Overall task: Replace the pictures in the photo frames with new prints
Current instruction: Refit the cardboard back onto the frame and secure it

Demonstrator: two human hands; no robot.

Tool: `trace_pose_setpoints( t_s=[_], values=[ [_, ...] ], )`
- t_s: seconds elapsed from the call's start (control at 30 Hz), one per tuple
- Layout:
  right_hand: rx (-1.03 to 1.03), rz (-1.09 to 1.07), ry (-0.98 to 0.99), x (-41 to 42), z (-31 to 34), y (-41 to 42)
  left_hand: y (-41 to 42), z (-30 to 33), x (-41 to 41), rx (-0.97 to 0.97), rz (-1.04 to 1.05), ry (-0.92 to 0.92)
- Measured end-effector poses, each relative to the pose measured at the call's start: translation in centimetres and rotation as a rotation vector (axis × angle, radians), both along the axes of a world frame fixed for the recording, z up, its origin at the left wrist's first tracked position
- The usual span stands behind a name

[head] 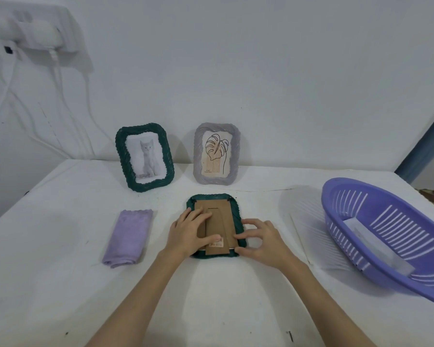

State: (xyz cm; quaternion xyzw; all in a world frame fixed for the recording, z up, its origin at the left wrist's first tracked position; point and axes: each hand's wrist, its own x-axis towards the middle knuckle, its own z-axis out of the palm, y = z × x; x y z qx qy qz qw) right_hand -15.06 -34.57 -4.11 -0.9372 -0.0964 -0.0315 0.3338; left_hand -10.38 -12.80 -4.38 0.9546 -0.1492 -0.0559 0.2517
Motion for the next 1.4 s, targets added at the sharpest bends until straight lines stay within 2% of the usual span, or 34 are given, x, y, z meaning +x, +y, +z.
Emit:
trace_pose_setpoints(
  t_s=[0.5,0.67,0.77,0.9,1.1,1.23,1.4],
  values=[
    [-0.166,-0.081,-0.236,-0.2,-1.4,1.0,0.1,-0.6,-0.1,-0.036,0.019,-0.046],
    [-0.127,-0.142,-0.315,-0.2,-2.3,1.5,0.0,-0.6,-0.1,-0.032,0.015,-0.042],
    [-0.113,-0.149,-0.305,-0.2,-2.4,1.6,0.1,-0.6,-0.1,-0.029,0.018,-0.043],
    [-0.019,-0.181,-0.170,-0.4,-1.7,1.5,0.1,-0.7,-0.1,-0.026,0.016,-0.056],
    [-0.270,-0.141,-0.123,-0.6,-0.8,3.6,0.3,-0.4,-0.2,-0.071,-0.009,-0.020],
    [-0.290,-0.137,-0.046,-0.6,-0.2,3.6,1.9,0.5,0.1,-0.228,-0.026,0.073],
    [-0.245,-0.135,-0.057,-0.7,-0.5,3.7,4.6,0.6,-0.9,-0.219,-0.094,0.083]
  ],
)
